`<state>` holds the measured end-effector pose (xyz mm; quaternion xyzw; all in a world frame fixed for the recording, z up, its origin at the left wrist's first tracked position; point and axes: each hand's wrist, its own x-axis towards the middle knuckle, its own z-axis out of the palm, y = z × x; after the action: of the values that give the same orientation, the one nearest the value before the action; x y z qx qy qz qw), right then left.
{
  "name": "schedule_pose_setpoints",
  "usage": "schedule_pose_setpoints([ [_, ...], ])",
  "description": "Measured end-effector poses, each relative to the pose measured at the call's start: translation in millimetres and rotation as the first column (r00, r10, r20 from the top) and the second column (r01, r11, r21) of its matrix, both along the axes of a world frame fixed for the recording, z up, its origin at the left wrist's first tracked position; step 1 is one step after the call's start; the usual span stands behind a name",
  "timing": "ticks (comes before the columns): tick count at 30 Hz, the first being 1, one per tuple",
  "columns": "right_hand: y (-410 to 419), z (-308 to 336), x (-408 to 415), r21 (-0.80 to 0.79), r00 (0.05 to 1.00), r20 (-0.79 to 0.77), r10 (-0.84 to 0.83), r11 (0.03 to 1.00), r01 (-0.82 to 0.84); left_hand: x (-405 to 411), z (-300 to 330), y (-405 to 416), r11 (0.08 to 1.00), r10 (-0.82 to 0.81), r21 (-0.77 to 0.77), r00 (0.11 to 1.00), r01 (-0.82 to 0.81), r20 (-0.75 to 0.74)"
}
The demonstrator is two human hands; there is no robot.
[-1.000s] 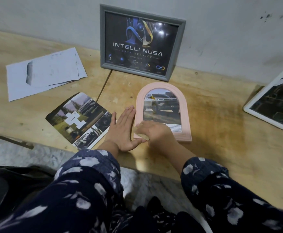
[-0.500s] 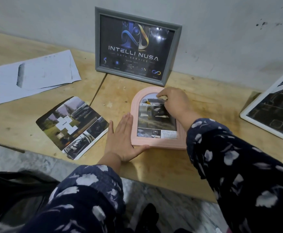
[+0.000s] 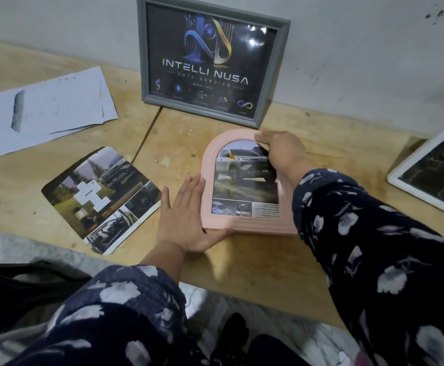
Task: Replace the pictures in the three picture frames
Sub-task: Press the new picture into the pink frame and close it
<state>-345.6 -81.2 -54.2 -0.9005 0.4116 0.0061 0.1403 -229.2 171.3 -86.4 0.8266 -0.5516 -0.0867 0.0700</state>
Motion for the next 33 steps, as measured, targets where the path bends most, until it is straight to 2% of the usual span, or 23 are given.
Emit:
schedule_pose_setpoints([
  [8,35.1,-10.8,-47.8,0.037,0.98,0.089,-0.177,0.984,0.174,-1.1,1.3,0.6,1.0,0.004,0.017,1.0,-0.004,0.031],
  [17,109.4,-25.5,-87.5,0.042,0.958,0.161,-0.236,0.972,0.232,-3.0,-0.3,4.5,1.0,-0.011,0.012,0.999,0.01,0.045],
  [22,163.0,-30.5,-105.5,-0.118,0.917,0.341,-0.208,0.958,0.262,-1.7,-0.7,6.4,1.0,-0.005,0.009,1.0,0.005,0.031],
  [26,193.3,-25.0,-110.7,-0.107,0.903,0.329,-0.277,0.939,0.327,-0.4,0.2,6.1,0.999,-0.011,0.046,1.0,0.011,0.011],
  [30,201.2,-16.2,-111.5,-0.146,0.858,0.405,-0.316,0.904,0.401,6.8,5.5,2.7,0.996,-0.033,0.085,0.994,0.042,-0.109],
  [33,196.6,-5.0,-101.3,0.024,0.796,0.346,-0.496,0.853,0.521,13.0,10.4,0.6,0.995,-0.029,0.089,0.967,0.053,-0.254],
])
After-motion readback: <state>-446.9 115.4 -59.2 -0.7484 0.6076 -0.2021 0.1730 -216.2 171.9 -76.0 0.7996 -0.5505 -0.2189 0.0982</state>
